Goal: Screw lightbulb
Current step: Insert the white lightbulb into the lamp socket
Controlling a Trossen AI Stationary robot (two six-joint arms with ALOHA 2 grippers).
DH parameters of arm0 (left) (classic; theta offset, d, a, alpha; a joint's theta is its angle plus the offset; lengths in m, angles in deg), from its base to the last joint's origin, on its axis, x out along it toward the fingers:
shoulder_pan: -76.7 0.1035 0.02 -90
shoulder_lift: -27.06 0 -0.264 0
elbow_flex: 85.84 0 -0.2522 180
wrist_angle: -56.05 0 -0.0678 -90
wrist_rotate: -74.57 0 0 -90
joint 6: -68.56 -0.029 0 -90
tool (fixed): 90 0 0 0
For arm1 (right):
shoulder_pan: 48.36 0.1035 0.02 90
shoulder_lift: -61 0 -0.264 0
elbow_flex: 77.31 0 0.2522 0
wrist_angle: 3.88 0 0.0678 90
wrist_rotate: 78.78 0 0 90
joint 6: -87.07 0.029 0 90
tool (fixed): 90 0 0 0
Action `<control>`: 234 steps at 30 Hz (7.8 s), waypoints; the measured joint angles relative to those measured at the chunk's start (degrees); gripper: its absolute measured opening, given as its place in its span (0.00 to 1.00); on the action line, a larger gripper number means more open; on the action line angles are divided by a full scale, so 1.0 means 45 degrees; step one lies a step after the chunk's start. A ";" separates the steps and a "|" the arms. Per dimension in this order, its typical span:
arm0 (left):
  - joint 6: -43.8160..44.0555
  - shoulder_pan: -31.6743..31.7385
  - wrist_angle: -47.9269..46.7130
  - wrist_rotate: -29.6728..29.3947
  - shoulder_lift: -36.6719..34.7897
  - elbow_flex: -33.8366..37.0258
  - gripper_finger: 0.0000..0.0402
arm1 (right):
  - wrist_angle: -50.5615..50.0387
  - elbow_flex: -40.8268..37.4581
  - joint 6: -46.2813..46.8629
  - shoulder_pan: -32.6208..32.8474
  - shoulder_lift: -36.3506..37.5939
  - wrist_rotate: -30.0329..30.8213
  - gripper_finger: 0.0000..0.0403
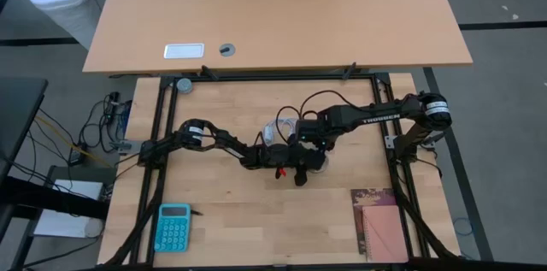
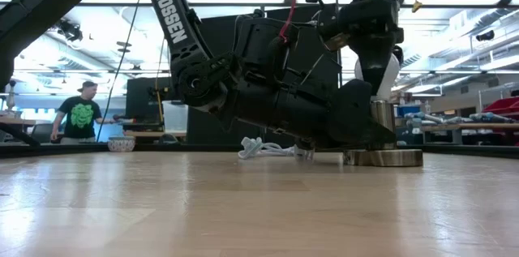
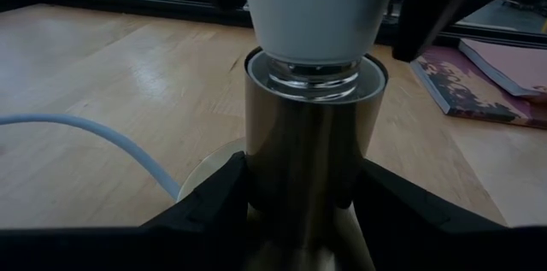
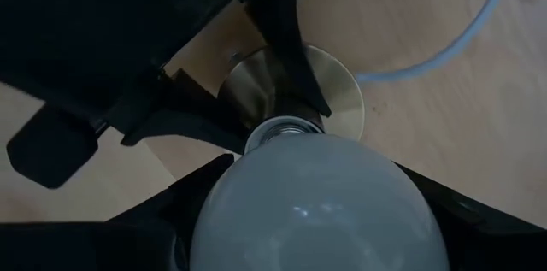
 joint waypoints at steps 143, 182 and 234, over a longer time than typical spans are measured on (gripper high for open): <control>0.0093 -0.0001 0.0073 0.0027 0.0000 -0.0005 0.48 | -0.1432 0.0933 -0.3535 0.0480 0.1355 0.0868 0.77; -0.0007 -0.0006 -0.0185 -0.0240 -0.0019 -0.0019 0.48 | -0.0656 0.0928 -0.6917 -0.1572 0.0622 -0.1402 0.83; 0.0425 0.0036 -0.0239 -0.0663 -0.0015 -0.0005 0.48 | -0.0829 0.0928 -0.6903 -0.0096 -0.0738 -0.0394 0.64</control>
